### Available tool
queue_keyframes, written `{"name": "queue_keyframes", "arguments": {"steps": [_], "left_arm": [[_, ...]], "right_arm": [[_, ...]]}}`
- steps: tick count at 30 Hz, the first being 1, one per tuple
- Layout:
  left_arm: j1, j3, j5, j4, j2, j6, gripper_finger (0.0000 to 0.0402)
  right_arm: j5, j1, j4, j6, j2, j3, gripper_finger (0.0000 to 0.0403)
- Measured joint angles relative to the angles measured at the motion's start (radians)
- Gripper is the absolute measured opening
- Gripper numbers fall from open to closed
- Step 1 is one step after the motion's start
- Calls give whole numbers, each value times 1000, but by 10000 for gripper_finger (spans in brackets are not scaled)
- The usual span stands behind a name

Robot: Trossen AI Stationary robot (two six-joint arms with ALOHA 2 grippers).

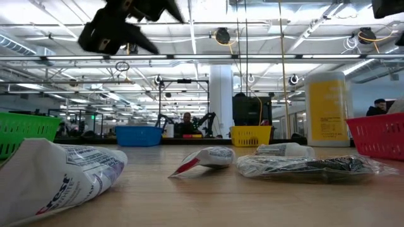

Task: Pick & Place Travel size toiletries
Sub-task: Put the hairbrush into the red basket, then put the toothpaste into the blue basket

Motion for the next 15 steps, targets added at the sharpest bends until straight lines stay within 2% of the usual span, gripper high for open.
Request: {"name": "queue_keyframes", "arguments": {"steps": [7, 10, 15], "left_arm": [[-1, 179, -25, -129, 144, 22, 218], [-1, 214, -32, -129, 201, 21, 218], [-2, 235, -37, -108, 279, -11, 218]], "right_arm": [[64, 0, 38, 1, -78, 0, 135], [103, 0, 59, 1, -98, 0, 133], [106, 0, 70, 1, -118, 0, 130]]}}
